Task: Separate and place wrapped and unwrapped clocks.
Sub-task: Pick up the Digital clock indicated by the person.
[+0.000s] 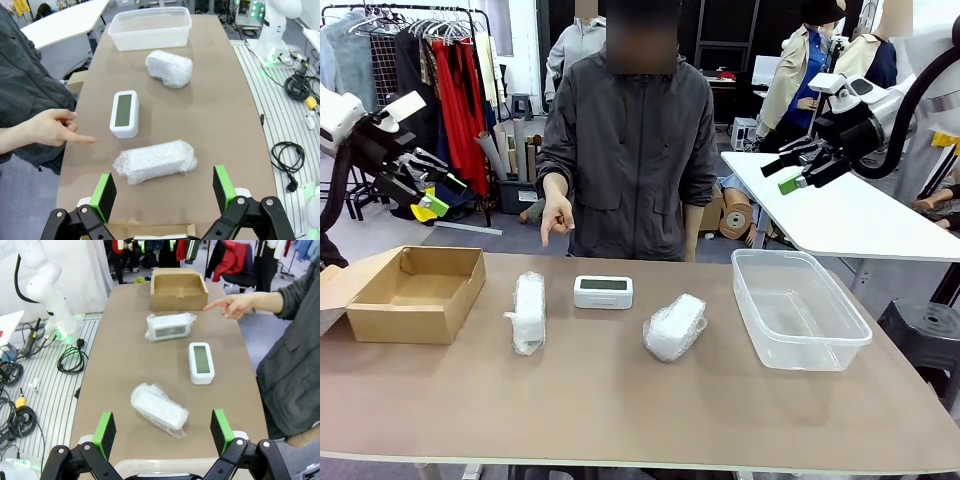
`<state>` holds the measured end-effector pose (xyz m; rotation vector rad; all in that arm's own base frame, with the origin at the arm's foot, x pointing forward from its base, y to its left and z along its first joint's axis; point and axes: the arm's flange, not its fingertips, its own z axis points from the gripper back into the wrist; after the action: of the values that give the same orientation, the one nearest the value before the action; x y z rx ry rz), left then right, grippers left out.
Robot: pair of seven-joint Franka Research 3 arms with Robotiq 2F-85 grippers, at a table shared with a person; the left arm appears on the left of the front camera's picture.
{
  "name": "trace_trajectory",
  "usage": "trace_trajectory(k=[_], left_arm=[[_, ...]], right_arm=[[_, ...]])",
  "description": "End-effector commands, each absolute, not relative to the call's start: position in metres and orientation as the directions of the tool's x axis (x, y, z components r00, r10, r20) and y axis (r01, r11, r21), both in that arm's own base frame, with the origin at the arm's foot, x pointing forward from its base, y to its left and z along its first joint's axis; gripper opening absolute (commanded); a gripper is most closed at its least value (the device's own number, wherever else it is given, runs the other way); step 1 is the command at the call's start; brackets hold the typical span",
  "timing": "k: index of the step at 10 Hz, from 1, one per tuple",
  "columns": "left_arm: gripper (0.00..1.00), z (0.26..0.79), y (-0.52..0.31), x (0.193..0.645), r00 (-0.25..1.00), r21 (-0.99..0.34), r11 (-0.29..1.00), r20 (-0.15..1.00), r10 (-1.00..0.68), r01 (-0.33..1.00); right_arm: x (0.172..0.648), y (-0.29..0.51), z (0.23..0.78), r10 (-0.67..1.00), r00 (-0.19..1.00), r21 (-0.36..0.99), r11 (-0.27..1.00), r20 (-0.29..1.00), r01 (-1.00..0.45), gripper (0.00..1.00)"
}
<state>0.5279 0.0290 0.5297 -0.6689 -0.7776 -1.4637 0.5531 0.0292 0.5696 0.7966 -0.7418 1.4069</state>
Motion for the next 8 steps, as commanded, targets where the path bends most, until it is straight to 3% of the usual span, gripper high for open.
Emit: trace_trajectory(k=[1, 8], left_arm=[[1.0, 0.5298, 0.0296, 0.5261, -0.044, 0.068, 0.018, 0.798, -0.601, 0.998], [1.0, 0.5297, 0.029, 0.5279, -0.045, 0.067, 0.015, 0.797, -0.602, 0.998]], right_arm=[[0.5528, 0.0294, 0.5705, 0.551, 0.033, 0.038, 0.003, 0.834, -0.999, 1.0], [0.5528, 0.0294, 0.5705, 0.551, 0.033, 0.038, 0.003, 0.834, -0.999, 1.0]])
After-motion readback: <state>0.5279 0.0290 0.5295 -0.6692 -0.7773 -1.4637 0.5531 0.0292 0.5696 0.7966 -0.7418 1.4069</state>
